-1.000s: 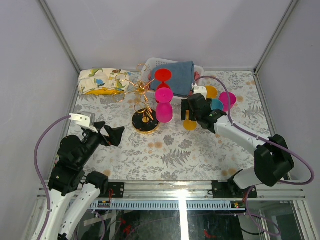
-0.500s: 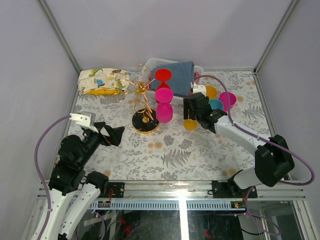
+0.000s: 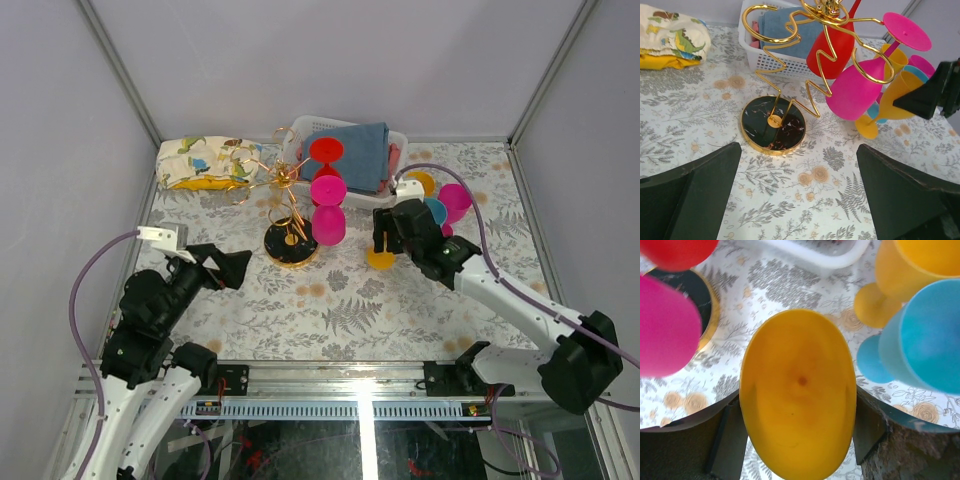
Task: Place the wine glass upside down on the wine glass rack
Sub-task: Pick up the wine glass at the center of the board, then turn the wine glass upside down at the wine rack.
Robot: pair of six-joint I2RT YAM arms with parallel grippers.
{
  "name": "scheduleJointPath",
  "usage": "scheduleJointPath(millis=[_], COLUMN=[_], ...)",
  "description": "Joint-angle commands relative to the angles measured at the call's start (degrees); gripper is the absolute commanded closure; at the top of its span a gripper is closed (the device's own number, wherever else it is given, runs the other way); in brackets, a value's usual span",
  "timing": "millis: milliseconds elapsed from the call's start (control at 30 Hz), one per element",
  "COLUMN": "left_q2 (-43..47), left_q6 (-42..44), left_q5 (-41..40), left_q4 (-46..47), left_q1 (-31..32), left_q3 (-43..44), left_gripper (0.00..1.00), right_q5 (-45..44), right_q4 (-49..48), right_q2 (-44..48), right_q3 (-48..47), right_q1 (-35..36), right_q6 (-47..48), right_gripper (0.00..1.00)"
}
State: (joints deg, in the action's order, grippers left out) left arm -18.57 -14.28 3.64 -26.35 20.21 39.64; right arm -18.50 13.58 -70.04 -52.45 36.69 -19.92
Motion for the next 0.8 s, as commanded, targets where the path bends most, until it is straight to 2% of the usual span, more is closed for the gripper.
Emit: scheduleJointPath(millis=[0, 267, 400, 533, 633, 767], left_q2=[-2.09, -3.24, -6.74, -7.28, -8.39, -11.14], left_q6=[-7.78, -9.67, -10.47, -13.13, -14.79, -15.86], left_q5=[1.67, 7.89, 13.56, 14.45, 12.88, 2.76], left_q4=[3.45, 4.99, 5.46, 8.08, 10.46, 14.12], left_q1=[0.18, 0.19, 0.24, 1.32, 5.55, 19.35], left_q3=[-0.58, -1.78, -1.35, -3.20, -4.43, -5.69], left_gripper=[0.00, 0.00, 0.00, 0.00, 0.00, 0.00], right_q5=[-3.82, -6.46, -6.03, -6.60, -6.74, -6.46], right_q4=[3.53, 7.58, 8.65, 8.75, 8.81, 8.83], right_q2=[4.35, 10.95, 12.98, 15.22, 15.74, 15.86], right_q3=[0.50, 3.12, 3.65, 4.17, 4.39, 4.46], right_q1=[5.58, 11.83, 12.93, 13.06, 12.98, 13.05], right_q6=[-0.85, -4.51, -5.35, -6.10, -6.20, -6.41], right_gripper=[0.43, 0.43, 0.43, 0.43, 0.43, 0.43])
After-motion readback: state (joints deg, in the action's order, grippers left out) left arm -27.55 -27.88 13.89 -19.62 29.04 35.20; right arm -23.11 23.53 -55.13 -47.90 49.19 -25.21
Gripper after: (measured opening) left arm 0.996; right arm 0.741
